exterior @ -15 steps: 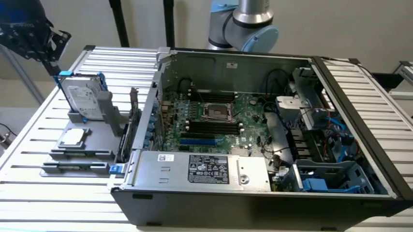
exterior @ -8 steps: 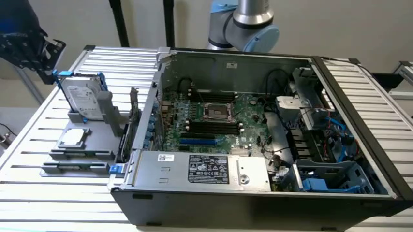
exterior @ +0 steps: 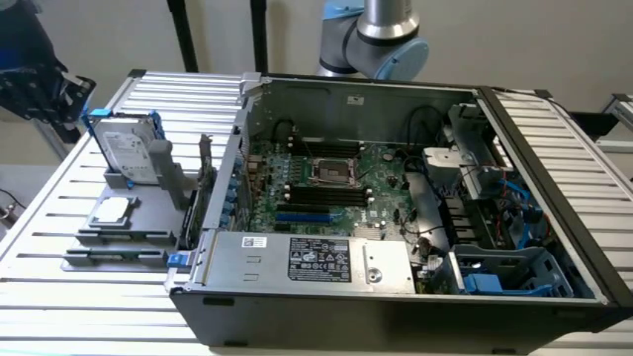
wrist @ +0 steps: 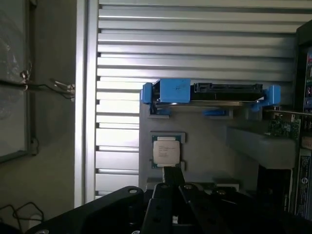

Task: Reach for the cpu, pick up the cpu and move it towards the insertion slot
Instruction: 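Pick up the cpu and move it towards the insertion slot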

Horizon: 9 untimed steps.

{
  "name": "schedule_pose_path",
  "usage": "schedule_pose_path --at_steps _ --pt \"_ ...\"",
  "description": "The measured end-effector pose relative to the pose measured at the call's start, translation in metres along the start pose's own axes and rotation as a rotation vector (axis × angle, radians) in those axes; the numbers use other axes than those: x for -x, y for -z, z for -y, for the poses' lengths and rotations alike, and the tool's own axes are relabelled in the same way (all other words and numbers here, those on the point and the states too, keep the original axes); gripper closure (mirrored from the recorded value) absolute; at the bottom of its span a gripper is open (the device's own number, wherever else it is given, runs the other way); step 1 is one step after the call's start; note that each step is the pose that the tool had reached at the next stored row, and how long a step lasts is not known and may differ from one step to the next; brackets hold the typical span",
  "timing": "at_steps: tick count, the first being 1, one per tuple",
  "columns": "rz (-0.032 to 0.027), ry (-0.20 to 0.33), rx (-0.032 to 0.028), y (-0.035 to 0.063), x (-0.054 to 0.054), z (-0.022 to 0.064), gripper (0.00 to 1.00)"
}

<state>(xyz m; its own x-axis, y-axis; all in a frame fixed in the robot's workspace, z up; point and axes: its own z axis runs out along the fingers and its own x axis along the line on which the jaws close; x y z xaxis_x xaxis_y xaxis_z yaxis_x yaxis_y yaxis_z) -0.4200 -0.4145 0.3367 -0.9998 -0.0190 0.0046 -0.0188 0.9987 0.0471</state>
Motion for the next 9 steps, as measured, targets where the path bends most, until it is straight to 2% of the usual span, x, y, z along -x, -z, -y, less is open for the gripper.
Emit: schedule_pose_path --at_steps 5,6,9 --pt "-0.0011 0.0 -0.0001 -0.0003 -0.0002 0.0008 0.88" --pt "-0.001 0.0 -0.0001 -0.0003 -0.0002 0.0009 0.76" --pt "-0.001 0.0 -0.0001 -0.0004 -0.0002 0.0011 0.7"
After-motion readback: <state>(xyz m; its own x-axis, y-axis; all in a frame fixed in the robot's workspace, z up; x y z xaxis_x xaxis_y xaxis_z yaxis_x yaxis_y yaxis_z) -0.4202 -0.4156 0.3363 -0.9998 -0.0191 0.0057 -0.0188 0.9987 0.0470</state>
